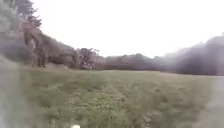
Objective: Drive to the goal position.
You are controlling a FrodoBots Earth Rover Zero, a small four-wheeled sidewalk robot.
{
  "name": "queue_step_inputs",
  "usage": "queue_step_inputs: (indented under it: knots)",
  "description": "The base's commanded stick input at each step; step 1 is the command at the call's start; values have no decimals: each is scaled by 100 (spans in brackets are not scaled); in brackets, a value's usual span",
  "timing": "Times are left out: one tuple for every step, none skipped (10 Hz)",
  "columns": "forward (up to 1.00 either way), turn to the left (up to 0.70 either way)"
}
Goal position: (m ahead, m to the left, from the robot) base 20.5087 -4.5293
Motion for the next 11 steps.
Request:
queue_step_inputs:
  knots:
    - [70,0]
    - [70,0]
    - [70,0]
    - [70,0]
    - [70,0]
    - [70,-2]
    - [70,-13]
    - [70,-14]
    - [70,-14]
    - [70,-11]
    - [70,-10]
